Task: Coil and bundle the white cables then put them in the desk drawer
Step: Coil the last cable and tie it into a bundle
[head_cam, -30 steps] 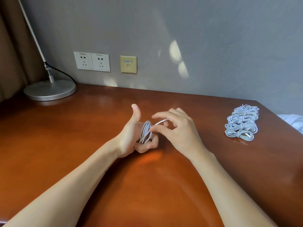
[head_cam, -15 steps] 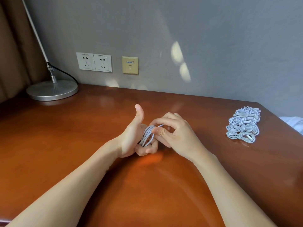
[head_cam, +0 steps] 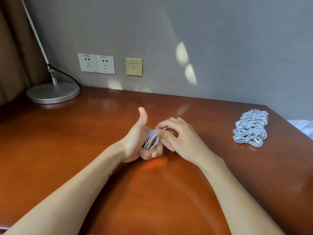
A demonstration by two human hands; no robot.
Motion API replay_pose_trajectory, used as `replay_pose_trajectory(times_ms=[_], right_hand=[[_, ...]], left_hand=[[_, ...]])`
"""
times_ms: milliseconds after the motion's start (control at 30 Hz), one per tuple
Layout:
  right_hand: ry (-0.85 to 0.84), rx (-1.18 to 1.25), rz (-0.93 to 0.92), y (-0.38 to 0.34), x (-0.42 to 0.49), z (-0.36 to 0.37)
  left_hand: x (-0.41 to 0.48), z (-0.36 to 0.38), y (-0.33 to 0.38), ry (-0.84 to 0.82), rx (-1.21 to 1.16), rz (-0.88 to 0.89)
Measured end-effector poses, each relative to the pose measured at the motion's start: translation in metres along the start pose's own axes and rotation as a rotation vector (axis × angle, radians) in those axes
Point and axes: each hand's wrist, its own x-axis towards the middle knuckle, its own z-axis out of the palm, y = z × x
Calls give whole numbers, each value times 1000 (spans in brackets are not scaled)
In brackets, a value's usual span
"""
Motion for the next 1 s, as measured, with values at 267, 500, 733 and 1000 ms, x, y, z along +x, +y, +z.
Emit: replay_pose_trajectory(times_ms=[267,500,733,1000], right_hand=[[22,-6,-2,6,-2,-1],[10,10,60,8,-1,4],[23,172,79,7,-1,1],[136,243,111,7,-1,0]], left_hand=[[6,-10,-6,102,-103,26],[10,-16,-9,435,-276,113],[8,-15,-9,342,-423,231],[9,-14,-11,273,-307,265]])
